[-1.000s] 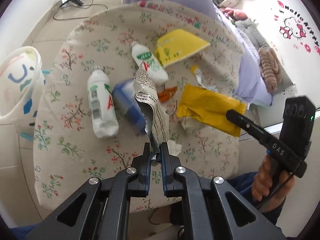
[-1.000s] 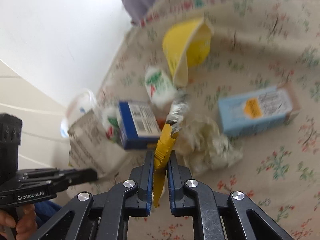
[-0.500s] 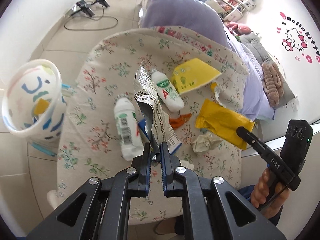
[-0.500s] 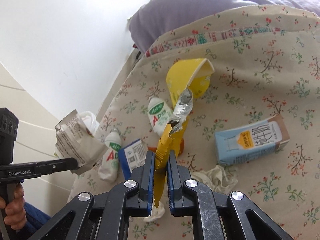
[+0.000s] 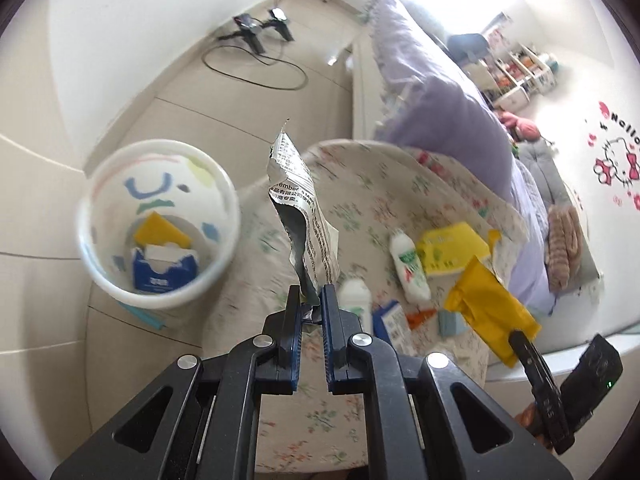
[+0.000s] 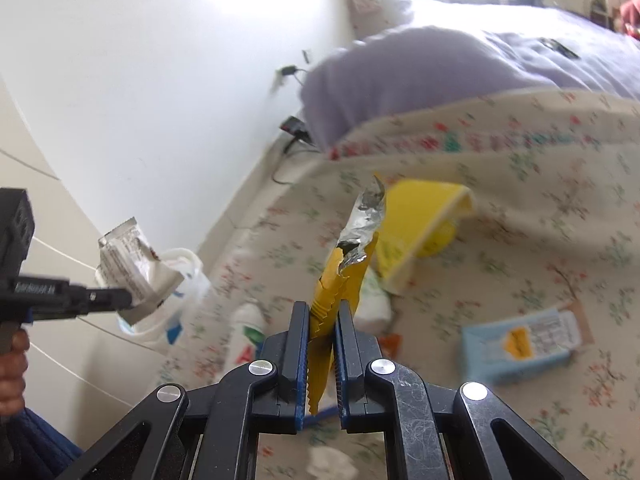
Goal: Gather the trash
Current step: 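Carry paper and wrapper over the white bucket and open both tools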
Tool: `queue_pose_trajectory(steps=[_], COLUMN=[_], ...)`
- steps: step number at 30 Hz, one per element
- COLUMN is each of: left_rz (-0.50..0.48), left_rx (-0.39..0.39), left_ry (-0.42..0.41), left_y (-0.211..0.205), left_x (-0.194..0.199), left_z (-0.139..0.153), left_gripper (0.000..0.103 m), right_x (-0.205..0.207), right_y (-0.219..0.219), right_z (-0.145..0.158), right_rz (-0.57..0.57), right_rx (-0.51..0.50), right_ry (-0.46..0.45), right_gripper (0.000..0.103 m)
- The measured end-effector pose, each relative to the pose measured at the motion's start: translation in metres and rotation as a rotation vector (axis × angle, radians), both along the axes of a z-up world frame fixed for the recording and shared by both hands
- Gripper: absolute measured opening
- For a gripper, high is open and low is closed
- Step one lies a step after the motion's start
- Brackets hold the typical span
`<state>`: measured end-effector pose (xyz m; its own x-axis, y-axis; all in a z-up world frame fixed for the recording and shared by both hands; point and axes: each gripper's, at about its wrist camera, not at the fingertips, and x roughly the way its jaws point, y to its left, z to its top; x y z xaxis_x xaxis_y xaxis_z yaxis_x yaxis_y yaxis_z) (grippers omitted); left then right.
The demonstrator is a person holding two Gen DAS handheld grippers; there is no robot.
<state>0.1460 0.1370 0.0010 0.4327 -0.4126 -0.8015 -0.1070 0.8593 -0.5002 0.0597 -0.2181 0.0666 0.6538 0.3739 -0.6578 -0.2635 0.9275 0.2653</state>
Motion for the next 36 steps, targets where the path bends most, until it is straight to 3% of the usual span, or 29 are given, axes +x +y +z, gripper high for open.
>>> queue_pose_trajectory(steps=[9, 17, 24, 32, 33, 36], left_rz=[0.132, 0.154, 0.176, 0.225, 0.232, 0.277], left_rx=[0.018, 0.043, 0.062, 0.042, 0.047, 0.027], left_ry=[0.083, 0.133, 0.189, 0.273, 0.291, 0.300], left_y=[0.058, 0.069, 0.076, 0.085, 0.086, 0.096], left_x=[0.018, 0.028, 0.031, 0.035, 0.035, 0.031], left_z=[-0.023, -0.039, -0.049, -0.067, -0.070, -0.071], left_gripper=[0.009, 0.009, 0.010, 0.012, 0.016, 0.044], right_x=[0.026, 0.054, 0.077, 0.101, 0.103, 0.105], right_y=[0.076, 0.150, 0.209, 0.242, 0.244, 0.247], right_z=[0.001, -0.001, -0.021, -0.055, -0.057, -0.059], right_rz=[0.127, 0.256, 0.341, 0.326, 0.324, 0.324], right_rx=[-0.027, 0.004, 0.014, 0.055, 0.062, 0.063], right_ry=[-0.002, 0.027, 0.091, 0.173, 0.174, 0.172], right_gripper=[0.010, 0.010, 0.010, 0.010, 0.010, 0.010])
